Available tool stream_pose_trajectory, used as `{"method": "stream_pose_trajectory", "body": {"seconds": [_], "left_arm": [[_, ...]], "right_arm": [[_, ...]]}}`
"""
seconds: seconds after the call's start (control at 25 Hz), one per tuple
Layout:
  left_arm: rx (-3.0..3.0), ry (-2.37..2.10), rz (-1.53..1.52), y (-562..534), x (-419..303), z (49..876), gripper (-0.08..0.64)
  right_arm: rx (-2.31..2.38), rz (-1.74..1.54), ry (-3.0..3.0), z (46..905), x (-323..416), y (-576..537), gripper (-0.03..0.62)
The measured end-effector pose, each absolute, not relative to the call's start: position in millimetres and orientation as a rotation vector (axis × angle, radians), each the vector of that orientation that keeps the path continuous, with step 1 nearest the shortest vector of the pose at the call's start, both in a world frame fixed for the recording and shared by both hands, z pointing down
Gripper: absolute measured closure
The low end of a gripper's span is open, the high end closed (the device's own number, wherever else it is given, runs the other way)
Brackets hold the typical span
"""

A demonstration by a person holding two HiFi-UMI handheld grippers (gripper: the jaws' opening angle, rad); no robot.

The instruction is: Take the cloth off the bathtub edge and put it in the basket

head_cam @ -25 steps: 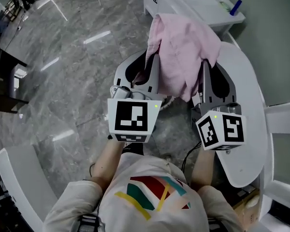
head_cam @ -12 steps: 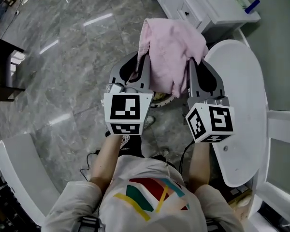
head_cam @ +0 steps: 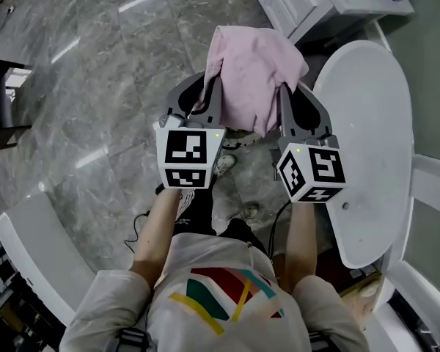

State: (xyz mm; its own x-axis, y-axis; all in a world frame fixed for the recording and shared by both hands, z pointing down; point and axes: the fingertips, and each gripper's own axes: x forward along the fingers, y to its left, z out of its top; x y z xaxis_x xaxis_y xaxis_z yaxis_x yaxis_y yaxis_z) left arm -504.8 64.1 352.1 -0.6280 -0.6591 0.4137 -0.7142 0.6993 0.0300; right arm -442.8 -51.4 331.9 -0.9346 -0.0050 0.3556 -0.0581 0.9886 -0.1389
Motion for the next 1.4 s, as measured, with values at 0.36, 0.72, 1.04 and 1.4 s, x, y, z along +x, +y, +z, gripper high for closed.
{"method": "stream_pose_trajectory", "body": {"seconds": [0.36, 0.72, 1.04, 1.4], "left_arm": [[1.009, -2.352, 0.25, 77, -515, 450, 0.511], [0.953, -2.24, 0.297, 95, -508, 532, 0.512], [0.935, -2.162, 0.295, 99, -496, 570, 0.511], [0.841, -2.109, 0.319, 115, -497, 593, 0.387]], "right_arm": [[0.047, 0.266, -2.611, 429, -459, -42, 0.543], [0.029, 0.268, -2.427, 524, -450, -24, 0.543], [0.049, 0.31, -2.293, 577, -438, -17, 0.544], [0.145, 0.331, -2.252, 584, -434, -34, 0.321]]}}
